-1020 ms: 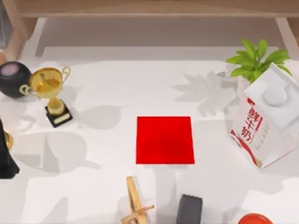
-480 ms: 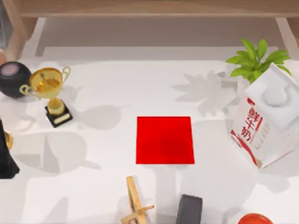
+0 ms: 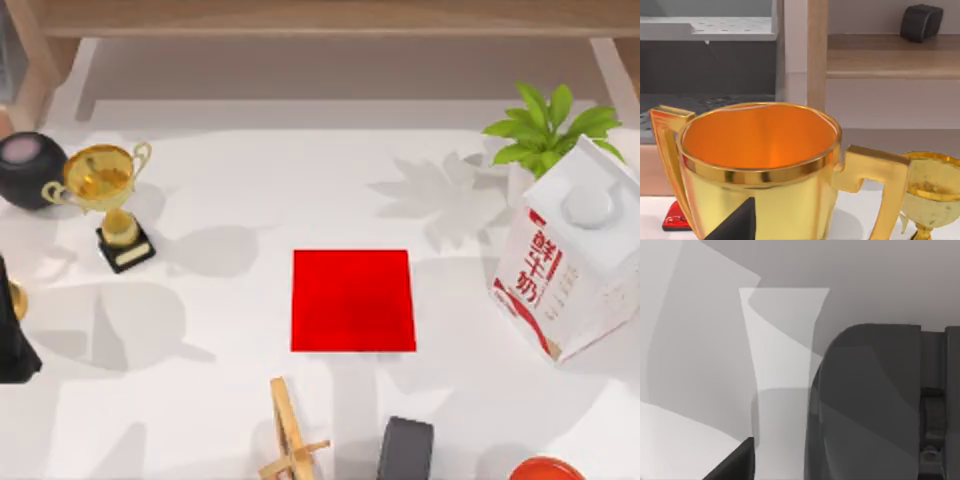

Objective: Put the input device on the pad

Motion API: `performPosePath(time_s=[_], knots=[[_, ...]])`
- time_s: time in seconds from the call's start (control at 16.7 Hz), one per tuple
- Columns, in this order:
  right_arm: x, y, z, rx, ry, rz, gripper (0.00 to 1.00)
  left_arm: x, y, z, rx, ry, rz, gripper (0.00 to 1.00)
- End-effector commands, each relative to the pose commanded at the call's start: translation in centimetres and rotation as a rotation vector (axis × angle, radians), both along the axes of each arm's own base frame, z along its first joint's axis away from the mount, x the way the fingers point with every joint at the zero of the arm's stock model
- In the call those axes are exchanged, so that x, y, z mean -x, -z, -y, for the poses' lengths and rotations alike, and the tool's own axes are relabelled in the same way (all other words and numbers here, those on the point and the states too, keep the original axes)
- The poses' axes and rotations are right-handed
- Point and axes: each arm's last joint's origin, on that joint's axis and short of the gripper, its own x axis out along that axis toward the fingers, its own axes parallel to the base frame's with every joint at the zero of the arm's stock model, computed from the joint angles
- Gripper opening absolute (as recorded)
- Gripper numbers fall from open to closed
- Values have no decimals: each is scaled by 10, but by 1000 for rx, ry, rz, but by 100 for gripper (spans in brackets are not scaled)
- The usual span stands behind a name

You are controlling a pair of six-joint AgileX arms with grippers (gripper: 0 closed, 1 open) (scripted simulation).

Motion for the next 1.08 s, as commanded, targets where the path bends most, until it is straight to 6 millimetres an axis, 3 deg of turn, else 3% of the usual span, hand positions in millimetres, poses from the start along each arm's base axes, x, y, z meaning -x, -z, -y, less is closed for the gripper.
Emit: performPosePath(time_s=[0.18, 0.48, 1.08], knots=[[1, 21, 7, 1, 3, 2, 100, 0, 0, 0, 0, 0, 0, 100], [1, 23, 9, 3, 5, 5, 100, 0, 0, 0, 0, 0, 0, 100], [1, 23, 9, 3, 5, 5, 25, 0, 0, 0, 0, 0, 0, 100]])
